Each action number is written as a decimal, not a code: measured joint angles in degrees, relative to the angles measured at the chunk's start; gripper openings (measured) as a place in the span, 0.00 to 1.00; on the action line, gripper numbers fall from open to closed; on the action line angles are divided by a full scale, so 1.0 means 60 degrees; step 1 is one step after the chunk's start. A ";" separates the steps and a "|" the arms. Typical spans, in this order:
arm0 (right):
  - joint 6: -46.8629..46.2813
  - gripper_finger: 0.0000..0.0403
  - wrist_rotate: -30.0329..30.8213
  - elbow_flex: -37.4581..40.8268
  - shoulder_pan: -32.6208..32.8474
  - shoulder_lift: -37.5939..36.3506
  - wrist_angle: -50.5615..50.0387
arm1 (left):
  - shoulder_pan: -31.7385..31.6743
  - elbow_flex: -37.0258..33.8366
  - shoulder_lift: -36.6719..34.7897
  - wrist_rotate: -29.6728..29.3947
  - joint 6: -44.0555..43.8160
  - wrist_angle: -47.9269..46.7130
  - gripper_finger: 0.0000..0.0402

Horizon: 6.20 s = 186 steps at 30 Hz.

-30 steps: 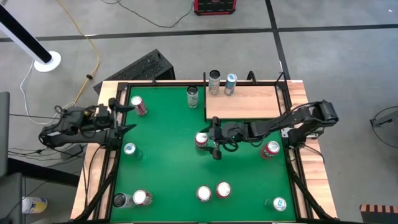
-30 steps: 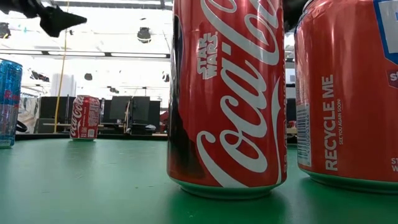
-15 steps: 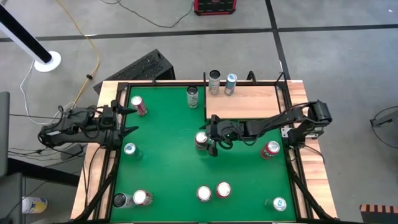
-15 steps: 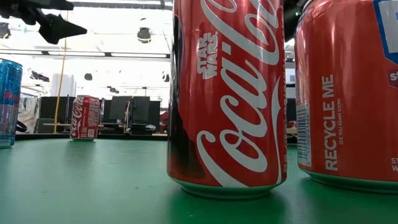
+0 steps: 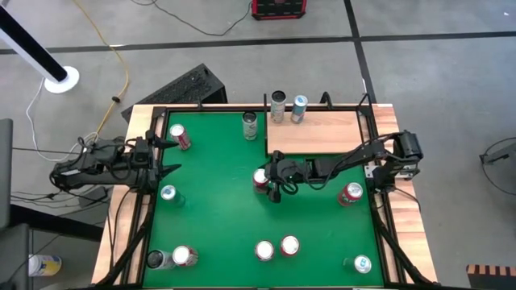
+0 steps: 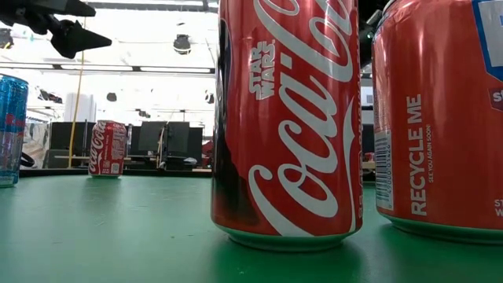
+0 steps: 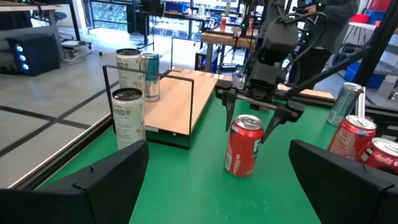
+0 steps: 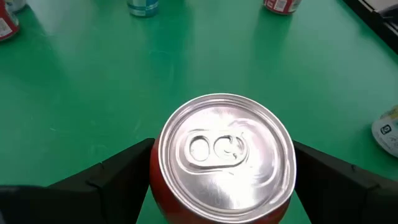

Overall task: Sort soda cans
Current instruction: Put the left orange soda can on the shelf

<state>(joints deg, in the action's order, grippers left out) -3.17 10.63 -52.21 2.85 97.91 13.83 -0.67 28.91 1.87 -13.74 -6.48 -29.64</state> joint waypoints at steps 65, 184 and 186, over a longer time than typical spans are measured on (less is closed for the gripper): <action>0.3139 0.81 -0.3690 0.0000 -0.9315 -0.3903 -0.6154 | 0.0000 0.0004 0.0004 0.0324 0.0040 -0.0002 0.93; -0.0262 0.04 0.1763 -0.0138 -0.6499 -0.3821 -0.6853 | -0.0002 0.0007 0.0000 0.0324 0.0040 -0.0002 0.93; -0.0301 0.04 0.1763 -0.0138 -0.6499 -0.3821 -0.6932 | -0.0003 0.0007 0.0000 0.0325 0.0040 -0.0002 0.93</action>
<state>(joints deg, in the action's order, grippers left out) -4.97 21.21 -53.04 -36.14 74.98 -27.76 -0.68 28.95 1.87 -11.79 -6.24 -29.65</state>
